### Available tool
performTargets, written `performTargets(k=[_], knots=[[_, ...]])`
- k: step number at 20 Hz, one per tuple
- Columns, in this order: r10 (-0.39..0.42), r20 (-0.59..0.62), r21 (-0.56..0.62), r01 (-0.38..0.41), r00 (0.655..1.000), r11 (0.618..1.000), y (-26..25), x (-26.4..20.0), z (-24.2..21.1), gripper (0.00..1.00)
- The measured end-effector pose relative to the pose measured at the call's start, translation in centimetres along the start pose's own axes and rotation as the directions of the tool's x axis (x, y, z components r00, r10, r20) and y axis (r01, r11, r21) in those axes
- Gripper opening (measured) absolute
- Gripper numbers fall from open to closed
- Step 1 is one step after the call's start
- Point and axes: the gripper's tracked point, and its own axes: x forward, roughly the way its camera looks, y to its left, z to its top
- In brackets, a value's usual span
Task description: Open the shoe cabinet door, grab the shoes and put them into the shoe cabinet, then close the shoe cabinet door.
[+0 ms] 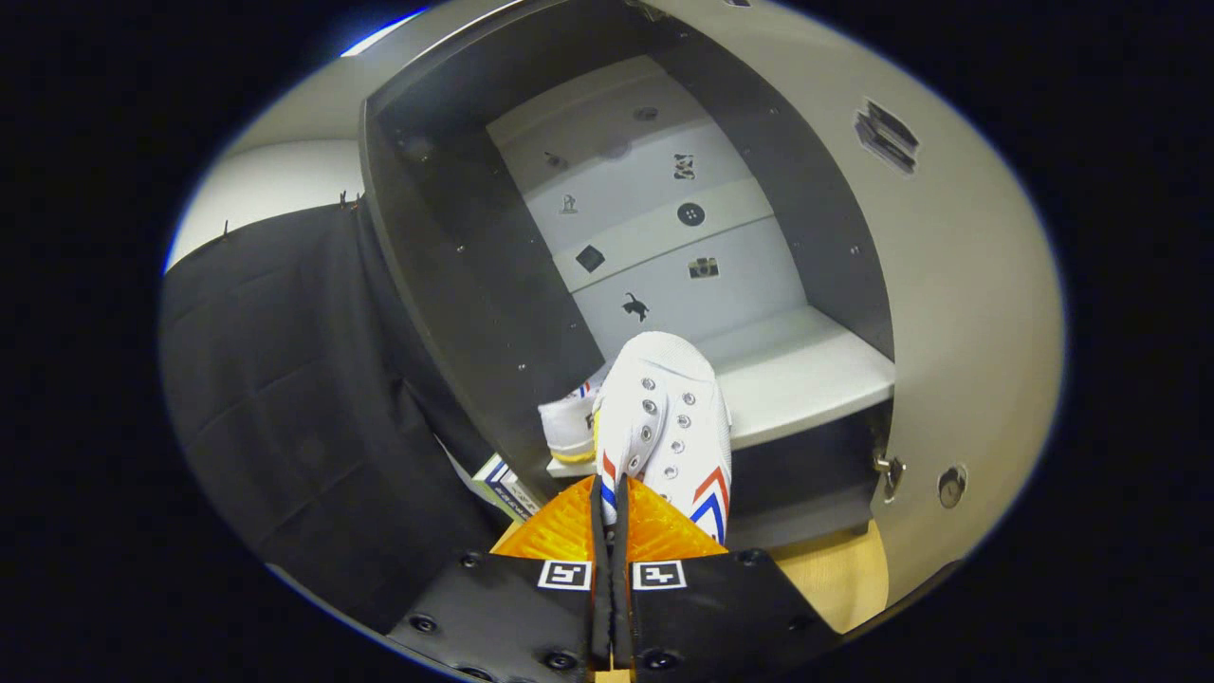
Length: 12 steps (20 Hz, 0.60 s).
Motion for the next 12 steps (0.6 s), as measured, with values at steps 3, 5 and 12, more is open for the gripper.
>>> performTargets(k=[3, 5, 12], knots=[[-0.02, 0.023, -0.028, 0.02, 1.0, 0.999, -0.5, 3.0, 2.8, 0.02], [-0.037, 0.041, -0.048, 0.039, 0.998, 0.998, -0.7, 4.6, 4.4, 0.02], [-0.107, 0.087, -0.051, 0.112, 0.99, 0.992, -2.8, 12.5, 7.8, 0.02]])
